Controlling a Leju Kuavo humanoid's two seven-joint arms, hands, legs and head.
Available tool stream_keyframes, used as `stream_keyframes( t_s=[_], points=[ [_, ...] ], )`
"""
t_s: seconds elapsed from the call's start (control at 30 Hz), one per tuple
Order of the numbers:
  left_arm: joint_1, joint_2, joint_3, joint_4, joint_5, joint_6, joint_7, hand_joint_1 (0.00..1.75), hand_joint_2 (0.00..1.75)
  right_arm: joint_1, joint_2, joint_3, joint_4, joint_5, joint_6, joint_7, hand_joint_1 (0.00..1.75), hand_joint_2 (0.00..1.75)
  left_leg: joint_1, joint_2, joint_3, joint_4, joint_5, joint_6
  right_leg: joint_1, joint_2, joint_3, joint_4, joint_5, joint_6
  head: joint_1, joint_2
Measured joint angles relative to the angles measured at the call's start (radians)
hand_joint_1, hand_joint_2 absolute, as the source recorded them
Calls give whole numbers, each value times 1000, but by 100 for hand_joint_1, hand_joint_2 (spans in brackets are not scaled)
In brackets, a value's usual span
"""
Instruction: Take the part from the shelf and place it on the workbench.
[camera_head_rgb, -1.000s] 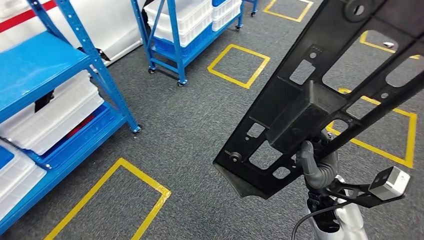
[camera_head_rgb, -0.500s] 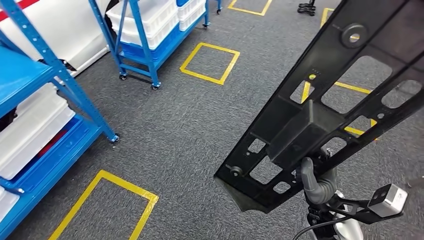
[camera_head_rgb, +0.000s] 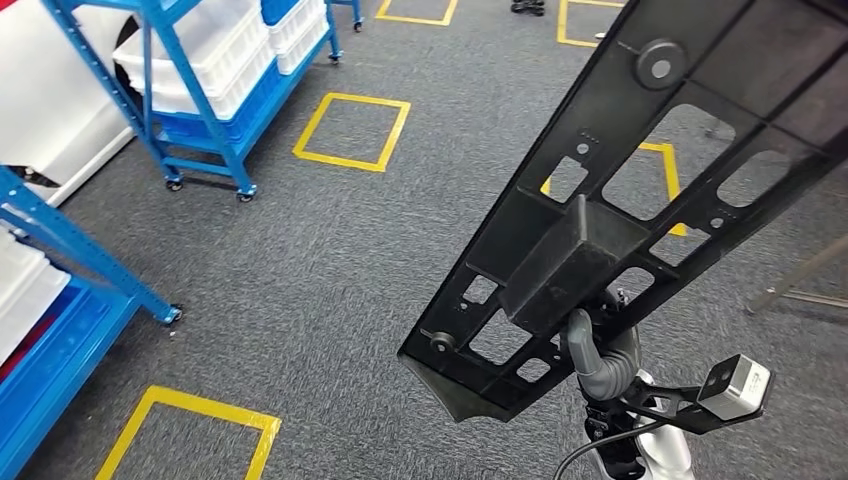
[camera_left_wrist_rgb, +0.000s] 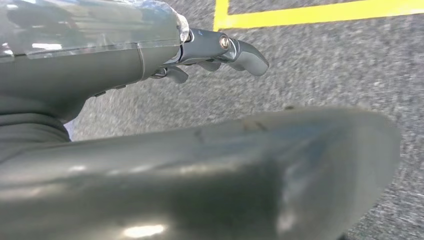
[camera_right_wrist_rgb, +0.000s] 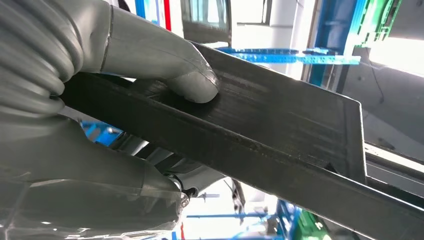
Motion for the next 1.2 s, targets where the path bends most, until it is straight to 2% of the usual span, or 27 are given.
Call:
stream_keyframes(
  t_s=[0.07, 0.13, 0.2, 0.27, 0.3, 0.33, 0.37, 0.4, 0.43, 0.5, 0.53, 0.57, 0.63, 0.67, 0.7, 0.73, 0.8, 0.83, 0.87, 0.9, 0.93, 1.0, 1.03, 1.07, 1.13, 1.17, 1.2],
  points=[
    [0, 1, 0, 0, -6, 1, 10, 0, 0, 4, 2, 0, 1, 0, -1, -12, 175, 175, -4, -26, 23, -55, 12, 5, -5, 21, -5, -1, 5, 11, 0, 0],
    [-1, 1, 0, 0, -12, 2, 27, 0, 0, 18, 3, -1, 1, 1, -3, -28, 175, 175, -4, -8, 27, -67, 20, 10, -9, 32, -9, -3, 10, 23, 0, 0],
    [-1, 1, 0, 0, -14, 2, 40, 0, 0, 31, 3, -3, 1, 3, -4, -42, 175, 175, -1, 17, 33, -86, 32, 20, -5, -8, -24, 25, -12, 30, 0, 0],
    [1, 1, 0, 0, -14, 2, 44, 0, 0, 37, 3, -4, 2, 5, -5, -49, 175, 175, -2, 45, 34, -96, 39, 27, -4, -64, -72, 125, -72, 37, 0, 0],
    [3, 1, 0, 0, -14, 2, 45, 0, 0, 40, 3, -5, 3, 6, -5, -50, 175, 175, -4, 60, 33, -96, 39, 28, -7, -75, -101, 188, -102, 42, 0, 0],
    [4, 1, 0, 0, -14, 2, 46, 0, 0, 44, 3, -6, 4, 6, -5, -50, 175, 175, -5, 74, 31, -96, 38, 28, -10, -80, -122, 235, -119, 46, 1, 0],
    [5, 1, 0, 0, -14, 2, 46, 0, 0, 47, 3, -6, 6, 6, -5, -51, 175, 175, -5, 88, 31, -95, 36, 28, -13, -84, -128, 252, -119, 50, 1, 0],
    [4, 1, 0, 0, -15, 2, 46, 0, 0, 50, 3, -7, 7, 6, -4, -53, 175, 175, -5, 100, 31, -94, 35, 26, -16, -89, -112, 229, -101, 53, 1, 0],
    [4, 1, 0, 0, -15, 3, 44, 0, 0, 52, 3, -8, 8, 7, -3, -57, 175, 175, -5, 112, 31, -92, 32, 24, -18, -99, -77, 171, -72, 54, 1, 0],
    [3, 2, 0, 0, -15, 5, 34, 0, 0, 53, 3, -12, 7, 7, 1, -65, 175, 175, -7, 131, 34, -85, 25, 15, -15, -139, -1, 35, -29, 50, 0, 0],
    [3, 3, 1, -1, -13, 6, 25, 0, 0, 54, 4, -14, 6, 9, 4, -68, 175, 175, -9, 139, 35, -83, 22, 10, -11, -151, 20, -4, -20, 45, 0, 0],
    [2, 5, 1, -1, -11, 6, 13, 0, 0, 54, 5, -15, 6, 12, 8, -71, 175, 175, -11, 147, 36, -81, 19, 5, -7, -156, 26, -19, -21, 39, 0, 0],
    [-1, 10, 1, -2, -2, 7, -10, 0, 0, 56, 8, -16, 4, 25, 15, -72, 175, 175, -11, 164, 40, -81, 15, -5, -4, -134, 23, -18, -18, 30, 0, 0],
    [-3, 12, 2, -2, 2, 7, -20, 0, 0, 57, 9, -16, 2, 31, 17, -71, 175, 175, -9, 161, 40, -75, 8, -11, -6, -124, 22, -20, -16, 26, 0, 0],
    [-5, 15, 3, -2, 6, 7, -27, 0, 0, 57, 12, -16, 1, 36, 18, -71, 175, 175, -6, 146, 34, -57, -6, -16, -8, -114, 22, -23, -14, 21, 0, 0],
    [-6, 17, 5, -3, 13, 6, -32, 0, 0, 57, 17, -16, 0, 39, 19, -69, 175, 175, -3, 124, 19, -19, -31, -20, -11, -104, 23, -25, -12, 16, 0, 0],
    [-7, 20, 17, -3, 38, -1, -37, 0, 0, 56, 28, -15, -2, 42, 18, -66, 175, 175, 1, 79, -38, 107, -95, -25, -11, -85, 22, -25, -10, 11, 0, 0],
    [-6, 20, 26, -3, 56, -7, -37, 0, 0, 57, 32, -15, -1, 44, 17, -64, 175, 175, 1, 70, -67, 170, -119, -25, -11, -74, 21, -24, -10, 10, 0, 0],
    [-5, 20, 39, -3, 74, -14, -35, 0, 0, 60, 34, -14, -1, 46, 17, -63, 175, 175, 1, 65, -87, 208, -124, -24, -10, -62, 21, -23, -10, 9, 0, 0],
    [-4, 20, 51, -3, 90, -20, -32, 0, 0, 63, 34, -14, -1, 47, 17, -62, 175, 175, 2, 62, -90, 208, -110, -23, -10, -48, 22, -22, -10, 9, 0, 0],
    [-3, 20, 62, -3, 101, -24, -29, 0, 0, 67, 34, -13, -1, 47, 18, -63, 175, 175, 3, 57, -75, 167, -76, -22, -11, -34, 23, -21, -10, 10, 0, 0],
    [-3, 20, 80, -3, 113, -28, -24, 0, 0, 73, 34, -11, -1, 43, 23, -65, 175, 175, 8, 20, -21, 32, -5, -19, -11, -7, 22, -16, -11, 15, 0, 0],
    [-3, 20, 87, -3, 117, -29, -22, 0, 0, 73, 35, -8, -1, 40, 25, -67, 175, 175, 10, 1, 0, -19, 13, -17, -11, 5, 19, -14, -10, 21, 0, 0],
    [-4, 20, 94, -3, 119, -30, -22, 0, 0, 74, 35, -6, -1, 38, 28, -67, 175, 175, 11, -12, 10, -47, 18, -14, -10, 15, 15, -14, -8, 27, 0, 0],
    [-5, 20, 103, -3, 123, -31, -22, 0, 0, 75, 37, -1, -2, 39, 30, -62, 175, 175, 9, -4, 14, -58, 17, -1, -13, 36, 8, -17, -1, 43, 0, 0],
    [-6, 20, 106, -3, 124, -32, -24, 0, 0, 76, 38, 0, -1, 39, 31, -58, 175, 175, 8, 8, 16, -63, 22, 8, -14, 29, 5, -16, -2, 48, 0, 0],
    [-7, 20, 108, -3, 127, -31, -28, 0, 0, 74, 38, 1, -1, 40, 32, -55, 175, 175, 8, 18, 17, -68, 26, 16, -14, 8, -2, -4, -11, 53, 0, 0]
  ],
)
